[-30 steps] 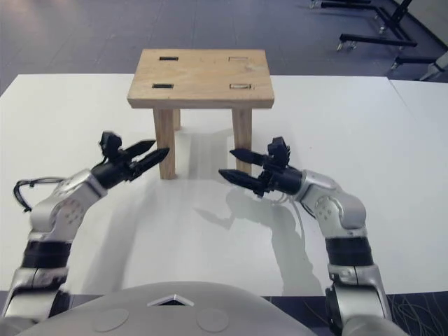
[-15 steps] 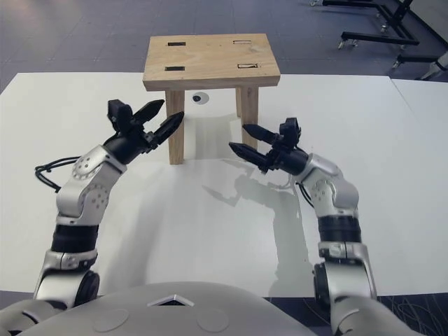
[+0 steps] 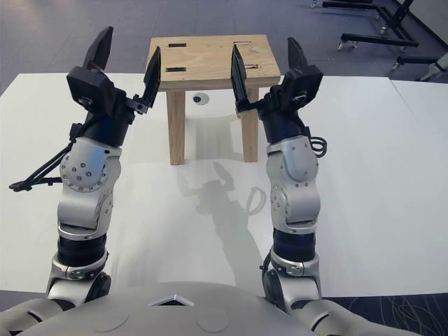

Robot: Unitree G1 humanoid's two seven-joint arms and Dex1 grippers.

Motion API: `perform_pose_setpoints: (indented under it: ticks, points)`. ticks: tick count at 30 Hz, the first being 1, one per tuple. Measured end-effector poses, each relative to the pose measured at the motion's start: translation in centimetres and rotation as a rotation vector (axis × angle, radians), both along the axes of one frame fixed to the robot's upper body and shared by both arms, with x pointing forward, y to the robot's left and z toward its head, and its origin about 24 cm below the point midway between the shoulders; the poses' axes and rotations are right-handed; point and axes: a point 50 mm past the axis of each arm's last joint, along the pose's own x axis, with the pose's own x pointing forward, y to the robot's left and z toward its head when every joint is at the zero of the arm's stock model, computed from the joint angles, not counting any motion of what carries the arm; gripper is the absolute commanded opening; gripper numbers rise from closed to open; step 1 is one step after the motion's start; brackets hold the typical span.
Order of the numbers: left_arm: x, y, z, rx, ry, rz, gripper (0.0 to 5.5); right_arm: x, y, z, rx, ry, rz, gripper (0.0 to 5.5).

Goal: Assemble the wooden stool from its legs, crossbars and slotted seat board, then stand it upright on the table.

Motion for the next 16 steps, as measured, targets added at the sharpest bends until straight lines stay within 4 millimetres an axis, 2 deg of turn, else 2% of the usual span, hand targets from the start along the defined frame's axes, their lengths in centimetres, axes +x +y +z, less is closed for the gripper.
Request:
perform_pose_setpoints:
  ticks: [5, 9, 14, 16]
  points:
    - [0.0, 0.5, 0.2, -0.091, -0.015, 0.020, 3.67, 0.0, 1.3, -0.2, -0.075, 0.008, -0.147, 5.12]
    - [0.2, 2.1, -0.6, -0.199, 0.026, 0.116, 3.67, 0.1, 0.4, -0.2, -0.109, -0.005, -0.208, 5.12]
    - [1.0, 2.5, -1.3, -0.144, 0.070, 0.227, 3.67, -0.2, 0.0, 1.4, -0.173, -0.151, -0.261, 5.12]
    - [1.7, 2.6, -0.9, -0.115, 0.080, 0.288, 3.67, 0.2, 0.0, 0.9, -0.150, -0.066, -0.245, 5.12]
